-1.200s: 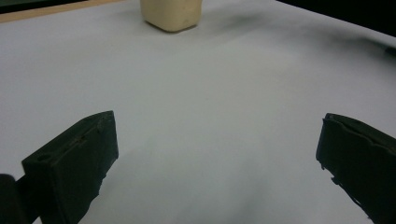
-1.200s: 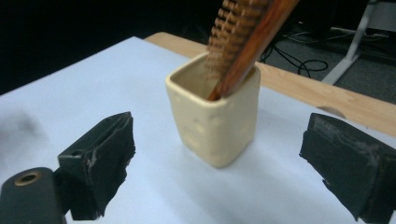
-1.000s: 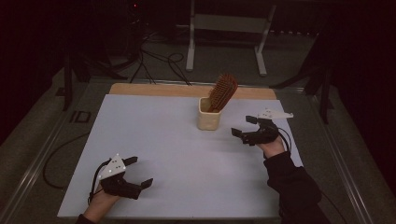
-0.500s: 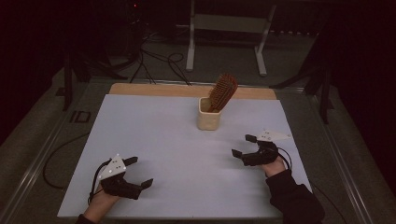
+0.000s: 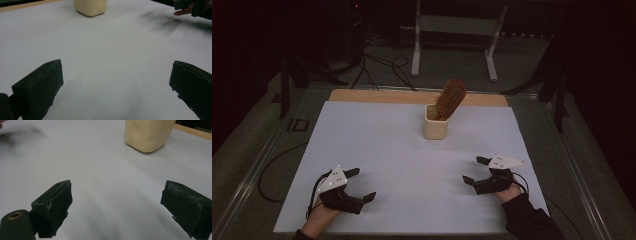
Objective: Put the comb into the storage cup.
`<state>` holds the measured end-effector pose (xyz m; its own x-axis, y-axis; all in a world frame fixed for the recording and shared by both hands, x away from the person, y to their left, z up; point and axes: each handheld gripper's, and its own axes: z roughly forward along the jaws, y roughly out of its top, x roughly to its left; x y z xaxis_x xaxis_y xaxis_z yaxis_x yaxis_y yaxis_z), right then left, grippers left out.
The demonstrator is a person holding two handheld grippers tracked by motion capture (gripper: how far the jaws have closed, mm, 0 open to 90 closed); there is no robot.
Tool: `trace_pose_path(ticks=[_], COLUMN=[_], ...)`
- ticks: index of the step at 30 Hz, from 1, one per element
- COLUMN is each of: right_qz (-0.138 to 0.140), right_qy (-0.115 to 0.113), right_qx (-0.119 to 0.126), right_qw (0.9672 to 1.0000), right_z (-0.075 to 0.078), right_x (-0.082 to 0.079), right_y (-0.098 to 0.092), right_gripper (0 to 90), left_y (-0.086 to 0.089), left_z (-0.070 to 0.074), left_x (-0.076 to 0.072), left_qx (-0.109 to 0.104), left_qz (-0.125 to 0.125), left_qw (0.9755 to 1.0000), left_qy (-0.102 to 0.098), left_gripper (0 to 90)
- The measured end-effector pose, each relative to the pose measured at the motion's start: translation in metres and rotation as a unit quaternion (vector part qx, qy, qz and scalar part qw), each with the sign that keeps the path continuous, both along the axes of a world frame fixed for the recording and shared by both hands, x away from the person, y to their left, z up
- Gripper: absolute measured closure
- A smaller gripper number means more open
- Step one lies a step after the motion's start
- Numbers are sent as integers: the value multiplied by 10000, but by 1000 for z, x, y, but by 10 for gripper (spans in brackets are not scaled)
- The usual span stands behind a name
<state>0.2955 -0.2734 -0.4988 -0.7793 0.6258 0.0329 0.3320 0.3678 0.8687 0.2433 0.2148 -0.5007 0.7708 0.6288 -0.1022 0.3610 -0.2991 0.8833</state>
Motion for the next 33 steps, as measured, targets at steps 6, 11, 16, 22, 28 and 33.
trace_pose_path(ticks=[6, 11, 16, 22, 28, 33], right_qz=[-104, -321, -505, -704, -817, -724], right_qy=[90, 145, 74, 136, 127, 134], right_qx=[-54, -105, -133, -16, -206, -220], right_qw=[9999, 9993, 9986, 9974, 9964, 9970], right_z=[-3, -6, -6, -10, -14, -17], right_x=[-8, -17, -24, -29, -29, -26], right_y=[-8, -20, -33, -47, -49, -44], right_gripper=[90, 90, 90, 90, 90, 90], left_y=[0, 1, 0, 0, 0, -1], left_z=[-1, -1, -2, -2, -3, -3], left_x=[0, 1, 1, 1, 1, 1], left_qx=[9, 24, 48, 50, 59, 63], left_qz=[-15, 0, -32, -36, -44, -40], left_qw=[10000, 10000, 10000, 10000, 10000, 10000], left_qy=[13, 3, 2, 9, 36, 34], left_gripper=[0, 0, 0, 0, 0, 0])
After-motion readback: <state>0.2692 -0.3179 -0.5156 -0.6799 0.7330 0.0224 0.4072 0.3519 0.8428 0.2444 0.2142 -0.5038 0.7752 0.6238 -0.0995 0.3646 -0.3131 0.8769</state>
